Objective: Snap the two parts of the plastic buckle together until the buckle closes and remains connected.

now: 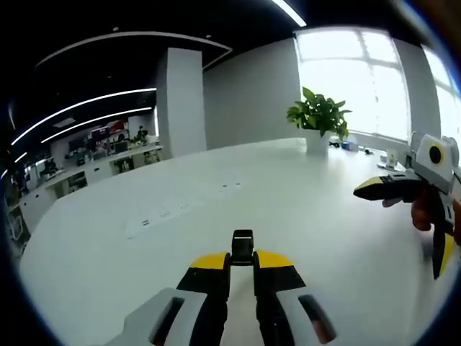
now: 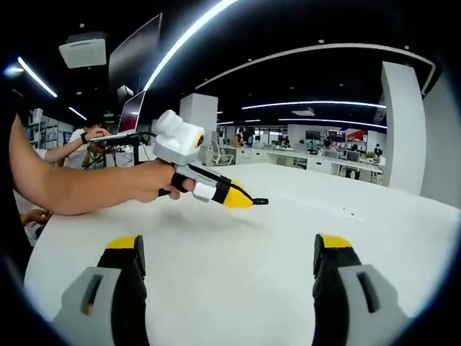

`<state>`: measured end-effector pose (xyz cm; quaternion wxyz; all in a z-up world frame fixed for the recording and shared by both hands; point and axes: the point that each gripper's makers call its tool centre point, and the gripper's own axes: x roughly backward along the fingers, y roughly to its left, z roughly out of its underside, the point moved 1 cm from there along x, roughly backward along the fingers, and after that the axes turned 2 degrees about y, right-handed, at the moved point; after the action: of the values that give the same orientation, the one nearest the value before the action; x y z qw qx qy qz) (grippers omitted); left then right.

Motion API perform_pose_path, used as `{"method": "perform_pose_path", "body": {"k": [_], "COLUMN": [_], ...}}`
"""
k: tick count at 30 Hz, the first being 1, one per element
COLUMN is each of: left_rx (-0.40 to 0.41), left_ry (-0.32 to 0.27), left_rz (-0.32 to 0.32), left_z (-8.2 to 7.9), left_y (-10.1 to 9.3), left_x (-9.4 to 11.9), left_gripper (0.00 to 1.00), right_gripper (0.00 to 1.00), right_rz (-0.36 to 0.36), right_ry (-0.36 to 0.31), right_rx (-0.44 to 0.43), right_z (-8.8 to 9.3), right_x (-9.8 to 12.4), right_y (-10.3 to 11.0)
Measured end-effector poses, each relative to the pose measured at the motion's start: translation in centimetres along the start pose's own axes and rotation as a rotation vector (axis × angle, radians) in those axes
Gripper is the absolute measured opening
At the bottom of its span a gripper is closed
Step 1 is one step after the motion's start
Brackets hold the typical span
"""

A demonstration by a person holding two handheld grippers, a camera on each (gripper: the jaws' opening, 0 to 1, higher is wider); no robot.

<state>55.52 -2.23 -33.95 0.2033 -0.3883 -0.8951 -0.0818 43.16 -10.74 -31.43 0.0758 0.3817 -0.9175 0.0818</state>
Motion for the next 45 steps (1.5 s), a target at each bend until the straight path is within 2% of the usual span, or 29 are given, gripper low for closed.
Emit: {"method": "perform_pose_path", "body": {"k": [14, 45], "left_rx": [0.008, 0.027], "left_ry": [0.012, 0.043], "left_rz": [0.01, 0.01], "left_z": [-0.3, -1.1], "left_y": [0.2, 1.8], "left_x": [-1.9, -5.9], "left_gripper": [0.1, 0.1], "right_gripper": [0.98, 0.99], "right_rz": [-0.007, -0.037], "right_ry": [0.002, -0.009], "right_rx": [0.005, -0.013], "right_z": [0.0, -0.5], "right_x": [0.0, 0.1], "right_y": [0.2, 0.9]}}
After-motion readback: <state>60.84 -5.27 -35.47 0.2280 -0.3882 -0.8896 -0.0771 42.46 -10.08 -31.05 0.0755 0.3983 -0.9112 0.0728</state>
